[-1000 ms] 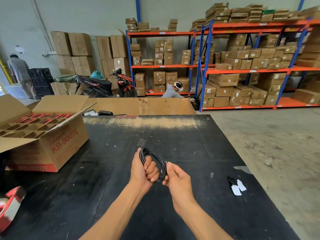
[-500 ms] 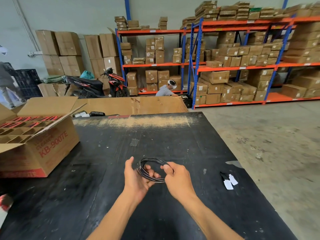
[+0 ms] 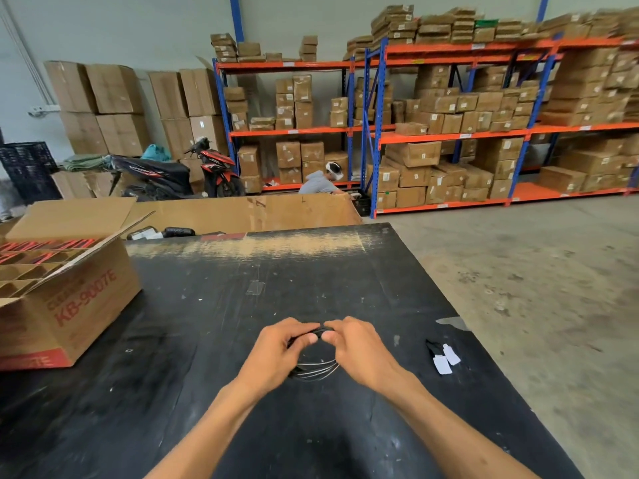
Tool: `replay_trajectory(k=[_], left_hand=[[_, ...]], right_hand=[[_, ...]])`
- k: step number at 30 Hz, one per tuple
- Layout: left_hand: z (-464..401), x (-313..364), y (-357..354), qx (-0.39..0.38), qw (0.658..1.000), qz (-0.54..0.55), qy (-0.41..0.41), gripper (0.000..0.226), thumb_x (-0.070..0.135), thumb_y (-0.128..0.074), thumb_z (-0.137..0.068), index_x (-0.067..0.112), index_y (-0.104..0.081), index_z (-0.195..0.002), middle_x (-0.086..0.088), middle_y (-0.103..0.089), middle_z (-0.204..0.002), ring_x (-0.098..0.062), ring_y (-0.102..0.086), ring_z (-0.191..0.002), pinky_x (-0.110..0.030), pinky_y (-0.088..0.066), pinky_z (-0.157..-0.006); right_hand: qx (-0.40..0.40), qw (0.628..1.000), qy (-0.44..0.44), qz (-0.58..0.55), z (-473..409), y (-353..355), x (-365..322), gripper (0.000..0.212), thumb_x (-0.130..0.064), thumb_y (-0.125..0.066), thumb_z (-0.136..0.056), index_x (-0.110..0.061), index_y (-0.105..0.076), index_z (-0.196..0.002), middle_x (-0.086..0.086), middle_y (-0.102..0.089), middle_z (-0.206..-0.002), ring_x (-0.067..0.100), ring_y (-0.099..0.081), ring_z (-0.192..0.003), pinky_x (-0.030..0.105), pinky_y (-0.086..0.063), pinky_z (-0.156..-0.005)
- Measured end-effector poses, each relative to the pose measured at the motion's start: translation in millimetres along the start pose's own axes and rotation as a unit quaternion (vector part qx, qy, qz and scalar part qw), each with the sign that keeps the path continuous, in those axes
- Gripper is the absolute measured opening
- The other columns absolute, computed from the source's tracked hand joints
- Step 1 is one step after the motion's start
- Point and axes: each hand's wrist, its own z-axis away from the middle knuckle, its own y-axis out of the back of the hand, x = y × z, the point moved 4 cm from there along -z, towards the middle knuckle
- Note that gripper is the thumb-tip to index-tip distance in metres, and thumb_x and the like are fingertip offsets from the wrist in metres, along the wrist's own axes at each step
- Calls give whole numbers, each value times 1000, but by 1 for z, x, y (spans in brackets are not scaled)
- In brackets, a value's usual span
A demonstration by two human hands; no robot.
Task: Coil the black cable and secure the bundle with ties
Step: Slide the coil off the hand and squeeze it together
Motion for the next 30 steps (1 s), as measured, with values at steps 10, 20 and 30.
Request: replay_trajectory(k=[10, 20, 30], left_hand=[[-15, -7, -24, -94, 967, 212, 105, 29, 8, -67, -89, 19, -71, -116, -8, -78, -99, -22, -71, -89, -30, -56, -86], [-21, 0, -45, -104, 978, 151, 100, 19, 14, -69, -87, 19, -76, -104, 5, -71, -69, -6, -62, -67, -16, -47, -68], [-34, -4, -82, -12, 991, 75, 113, 19, 11, -65, -88, 17, -78, -100, 10, -66, -66, -8, -62, -69, -26, -51, -79]], right_hand=[[17, 986, -27, -166, 4, 10, 30, 23, -25, -65, -94, -26, -45, -104, 3, -63, -86, 11, -52, -71, 25, -43, -66], [10, 982, -73, -171, 2, 19, 54, 17, -33, -79, -83, -31, -62, -83, -2, -76, -87, 9, -66, -77, 35, -55, -79], [-13, 933, -131, -334, 4, 20, 96, 13, -27, -75, -90, -14, -76, -93, 0, -73, -83, 9, -64, -74, 24, -54, -68]])
